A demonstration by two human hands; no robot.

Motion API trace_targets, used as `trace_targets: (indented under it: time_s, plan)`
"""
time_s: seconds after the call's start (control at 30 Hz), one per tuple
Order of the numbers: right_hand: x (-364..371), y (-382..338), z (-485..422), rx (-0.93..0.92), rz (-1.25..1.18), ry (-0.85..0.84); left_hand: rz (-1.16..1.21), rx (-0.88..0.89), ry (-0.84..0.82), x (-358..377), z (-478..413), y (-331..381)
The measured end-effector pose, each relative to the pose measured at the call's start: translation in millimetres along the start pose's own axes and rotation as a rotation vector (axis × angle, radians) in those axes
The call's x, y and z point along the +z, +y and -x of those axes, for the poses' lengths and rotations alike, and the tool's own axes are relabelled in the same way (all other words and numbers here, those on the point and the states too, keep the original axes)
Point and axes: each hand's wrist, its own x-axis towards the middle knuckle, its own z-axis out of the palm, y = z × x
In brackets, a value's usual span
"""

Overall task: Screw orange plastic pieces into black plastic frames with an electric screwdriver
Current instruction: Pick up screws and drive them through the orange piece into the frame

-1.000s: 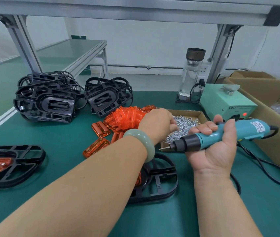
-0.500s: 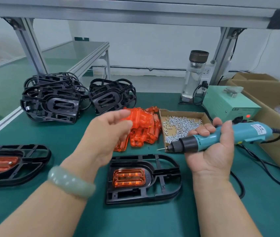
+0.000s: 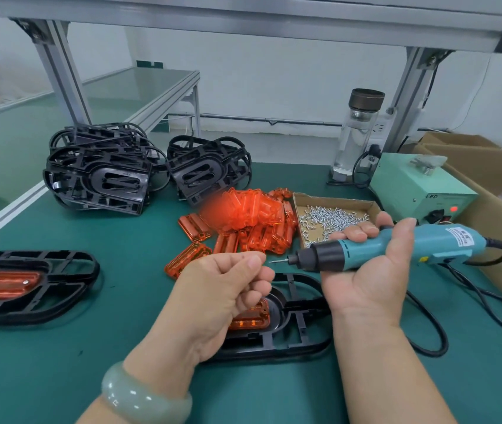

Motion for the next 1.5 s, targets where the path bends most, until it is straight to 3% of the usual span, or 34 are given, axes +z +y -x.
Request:
trace_targets:
  time_s: [0.47, 1.17, 1.3, 1.4, 1.5]
  plan:
    - [1.3, 2.7, 1.5, 0.004, 0.006, -0.023, -0.075, 0.039, -0.012, 4.2, 0.5, -4.2]
    - [-0.3, 6.8, 4.2, -0.015, 0.063, -0.067, -0.451, 0.262, -0.001, -9.9, -0.6, -0.1]
    - [-1.0, 4.4, 1.9, -0.03, 0.117, -0.042, -0.845, 0.373, 0.041, -30.0, -2.3, 6.0]
    - [-1.4, 2.3, 0.1, -0.03, 0.169, -0.039, -1.202, 0.385, -0.039, -35.2, 0.0, 2.9]
    - [-1.8, 2.0, -0.2, -0.046, 0.247, -0.043, -1.401, 0.421, -0.091, -30.4, 0.8, -4.4]
